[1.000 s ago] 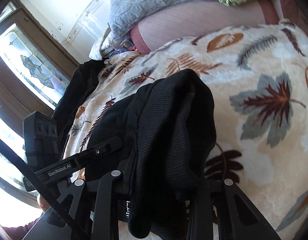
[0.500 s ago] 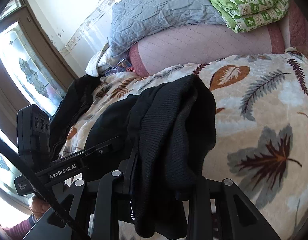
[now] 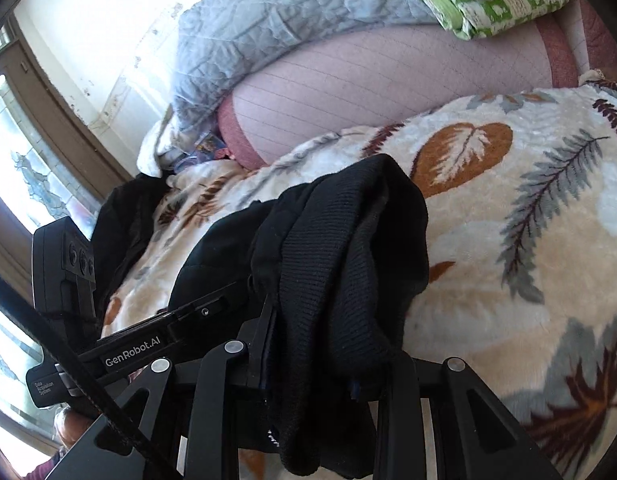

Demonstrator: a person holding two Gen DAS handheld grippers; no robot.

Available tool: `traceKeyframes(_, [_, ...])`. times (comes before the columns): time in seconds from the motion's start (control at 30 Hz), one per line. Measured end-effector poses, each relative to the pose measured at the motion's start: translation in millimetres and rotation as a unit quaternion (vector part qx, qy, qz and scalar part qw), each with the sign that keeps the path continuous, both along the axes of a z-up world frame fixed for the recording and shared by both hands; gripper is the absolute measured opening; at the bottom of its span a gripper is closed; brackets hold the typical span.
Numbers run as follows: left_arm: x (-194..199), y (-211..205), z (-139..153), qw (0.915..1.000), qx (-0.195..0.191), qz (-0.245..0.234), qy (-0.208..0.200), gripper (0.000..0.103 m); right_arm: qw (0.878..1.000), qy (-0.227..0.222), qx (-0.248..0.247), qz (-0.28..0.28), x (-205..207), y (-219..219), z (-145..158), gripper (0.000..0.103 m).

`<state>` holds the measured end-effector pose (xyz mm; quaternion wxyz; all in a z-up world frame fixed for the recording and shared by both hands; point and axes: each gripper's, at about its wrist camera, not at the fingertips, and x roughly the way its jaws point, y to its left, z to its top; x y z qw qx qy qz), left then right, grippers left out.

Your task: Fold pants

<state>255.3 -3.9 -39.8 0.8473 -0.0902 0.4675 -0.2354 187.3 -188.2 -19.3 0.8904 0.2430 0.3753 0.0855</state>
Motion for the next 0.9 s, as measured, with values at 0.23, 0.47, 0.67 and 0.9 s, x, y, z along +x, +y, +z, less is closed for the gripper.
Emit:
traceKeyframes(0.23, [4.8,18.8,-16.6,0.9980,-0.041,0.025,0.040,0.069,0.996,0.053,0.056,-0.054,11.2,-39.3,-40.6,0.064])
traceKeyframes(0.47, [-18.8,47.2,-10.1,0.9963,-0.044,0.051,0.053,0.072,0.991,0.018,0.106,-0.085,-3.9,-57.9,-30.9,0.069])
traceKeyframes(0.67, [-51.7,63.0,4.8,0.9962,-0.036,0.070,0.039,0.073,0.991,0.003,0.093,-0.101,-31.2,-57.2,-12.0,0.070])
traceKeyframes(0.9, [-130.2,65.8,33.8,0.9956,0.026,0.074,-0.051,0.075,0.995,-0.007,0.064,-0.070,-71.4,-29.5,11.5,0.073])
